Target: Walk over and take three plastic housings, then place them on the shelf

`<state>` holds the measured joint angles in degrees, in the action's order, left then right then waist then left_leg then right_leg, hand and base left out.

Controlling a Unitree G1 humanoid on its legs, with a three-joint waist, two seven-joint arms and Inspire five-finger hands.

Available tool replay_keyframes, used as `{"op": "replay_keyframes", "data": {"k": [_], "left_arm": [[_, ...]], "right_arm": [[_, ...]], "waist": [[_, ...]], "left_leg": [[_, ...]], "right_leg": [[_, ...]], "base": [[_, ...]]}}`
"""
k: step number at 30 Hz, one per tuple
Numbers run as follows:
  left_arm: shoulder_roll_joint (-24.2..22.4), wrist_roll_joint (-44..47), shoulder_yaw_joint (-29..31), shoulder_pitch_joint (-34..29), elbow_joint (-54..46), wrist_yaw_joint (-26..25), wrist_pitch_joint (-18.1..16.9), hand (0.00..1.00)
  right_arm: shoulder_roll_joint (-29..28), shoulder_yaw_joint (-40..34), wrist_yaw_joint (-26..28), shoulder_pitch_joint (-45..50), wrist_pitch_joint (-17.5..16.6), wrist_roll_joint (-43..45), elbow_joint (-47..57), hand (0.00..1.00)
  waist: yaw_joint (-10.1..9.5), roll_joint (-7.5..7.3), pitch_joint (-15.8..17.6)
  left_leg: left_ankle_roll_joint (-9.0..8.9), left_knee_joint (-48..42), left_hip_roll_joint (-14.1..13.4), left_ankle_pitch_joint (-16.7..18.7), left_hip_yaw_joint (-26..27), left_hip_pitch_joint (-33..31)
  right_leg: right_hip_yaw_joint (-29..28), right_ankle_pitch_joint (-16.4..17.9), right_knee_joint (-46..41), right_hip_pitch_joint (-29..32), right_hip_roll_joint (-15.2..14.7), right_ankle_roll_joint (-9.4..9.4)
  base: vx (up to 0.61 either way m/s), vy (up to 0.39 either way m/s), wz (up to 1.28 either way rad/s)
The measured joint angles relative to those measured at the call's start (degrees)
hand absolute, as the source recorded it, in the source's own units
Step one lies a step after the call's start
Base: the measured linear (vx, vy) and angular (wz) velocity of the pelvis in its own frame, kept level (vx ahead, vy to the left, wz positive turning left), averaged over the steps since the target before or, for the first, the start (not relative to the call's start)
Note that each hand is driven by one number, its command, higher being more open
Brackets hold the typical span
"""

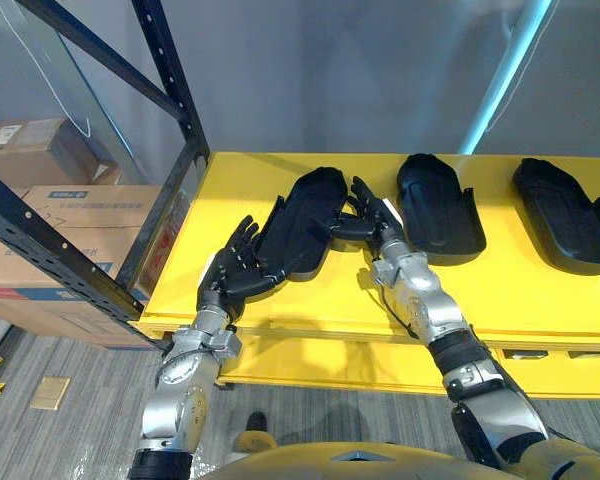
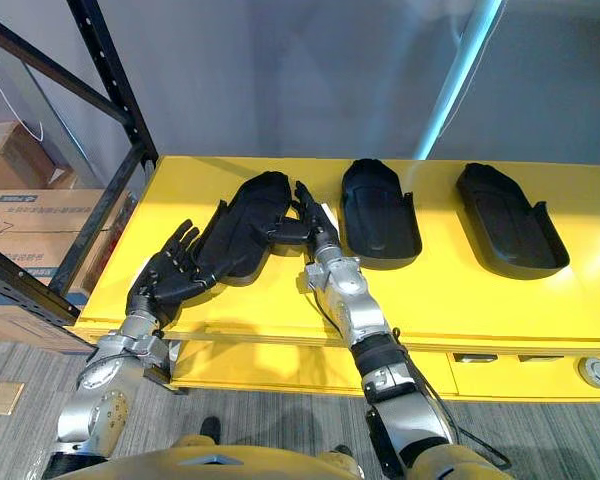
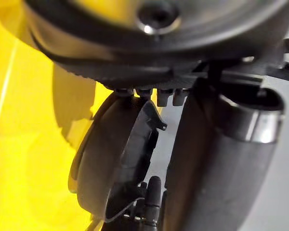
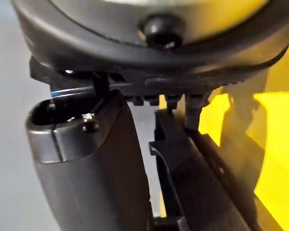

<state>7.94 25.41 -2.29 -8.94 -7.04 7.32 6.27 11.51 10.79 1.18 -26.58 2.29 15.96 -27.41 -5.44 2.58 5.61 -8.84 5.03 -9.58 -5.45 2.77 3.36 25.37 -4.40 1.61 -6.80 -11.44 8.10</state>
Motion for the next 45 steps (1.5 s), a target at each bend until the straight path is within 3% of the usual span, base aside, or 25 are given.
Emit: {"op": "replay_keyframes", "data": {"k": [11, 16, 22, 27, 32, 33, 41, 45], "left_arm": [[1.5, 2.4, -2.7, 1.4, 1.0, 1.0, -0.3, 1.0], [1.6, 3.6, -3.3, 1.8, 2.1, 1.1, -1.3, 1.0], [1.5, 2.7, -3.7, 1.5, 2.1, -0.9, -3.2, 1.0], [0.9, -4.4, -2.7, -1.3, 0.0, -6.2, -7.7, 1.0], [-2.4, -7.3, 2.8, -4.9, -6.8, -10.6, -14.0, 1.0], [-3.6, -7.5, 10.1, -5.1, -16.4, -12.3, -24.6, 1.0], [-3.6, -8.1, 10.9, -7.9, -15.8, -11.7, -24.5, 1.0], [-3.5, -12.7, 15.7, -12.4, -15.8, -9.0, -24.5, 1.0]], "right_arm": [[0.7, 0.0, 0.7, -11.5, 1.0, 0.0, -6.9, 1.0], [1.0, 0.1, 0.4, -14.7, 1.0, 0.0, -9.0, 1.0], [1.2, -0.2, -3.6, -14.3, 1.0, -2.2, -7.7, 1.0], [1.1, -2.4, -7.1, -2.0, 0.4, -4.5, 11.9, 1.0], [0.0, -6.3, -7.2, 12.9, -3.1, -4.2, 28.1, 1.0], [-0.7, -12.3, 2.2, 24.8, -9.1, -1.0, 38.4, 1.0], [-0.7, -12.9, 2.3, 27.4, -9.2, -1.0, 38.4, 1.0], [-2.5, -17.2, 3.0, 32.2, -9.4, -1.3, 40.3, 1.0]], "waist": [[-2.21, -0.06, 0.0], [-2.39, -0.09, 0.1], [-2.15, -0.1, 0.6], [-0.92, -0.53, 1.9], [1.1, -0.7, 1.9], [3.05, -2.09, -1.0], [4.14, -2.04, -1.4], [4.02, -0.78, -0.5]], "left_leg": [[0.01, -0.2, 0.0, -0.3, -1.0, -0.3], [0.05, -0.2, 0.1, -0.3, -1.3, -0.5], [0.07, -0.1, 0.1, -0.3, -1.4, -0.3], [0.03, -0.1, 0.1, -0.2, -0.3, -0.1], [-0.16, -0.2, -0.1, 0.1, 1.7, 0.3], [-0.17, 0.0, -0.1, 1.3, 4.3, 1.7], [-0.09, -0.2, 0.0, 0.9, 3.1, 1.0], [0.04, -0.2, 0.1, 0.9, 3.1, 0.8]], "right_leg": [[1.0, -0.2, 0.5, -0.7, 0.2, 0.07], [1.4, -0.1, 0.5, -0.8, 0.2, 0.0], [1.4, -0.1, 0.4, -0.7, 0.1, -0.01], [0.5, -0.1, 0.2, -0.1, 0.0, -0.02], [-1.2, -0.1, 0.2, 0.7, 0.0, -0.02], [-3.5, -0.2, 0.6, 0.8, 0.1, 0.11], [-2.6, -0.2, 0.3, 0.9, 0.1, 0.08], [-2.9, 0.9, -1.4, 1.9, -0.3, -0.59]], "base": [[0.0, -0.002, 0.05], [-0.01, 0.0, 0.03], [0.0, 0.001, -0.01], [0.0, 0.003, -0.1], [0.0, 0.003, -0.15], [0.0, 0.0, -0.03], [0.0, 0.0, 0.06], [-0.01, 0.001, 0.0]]}}
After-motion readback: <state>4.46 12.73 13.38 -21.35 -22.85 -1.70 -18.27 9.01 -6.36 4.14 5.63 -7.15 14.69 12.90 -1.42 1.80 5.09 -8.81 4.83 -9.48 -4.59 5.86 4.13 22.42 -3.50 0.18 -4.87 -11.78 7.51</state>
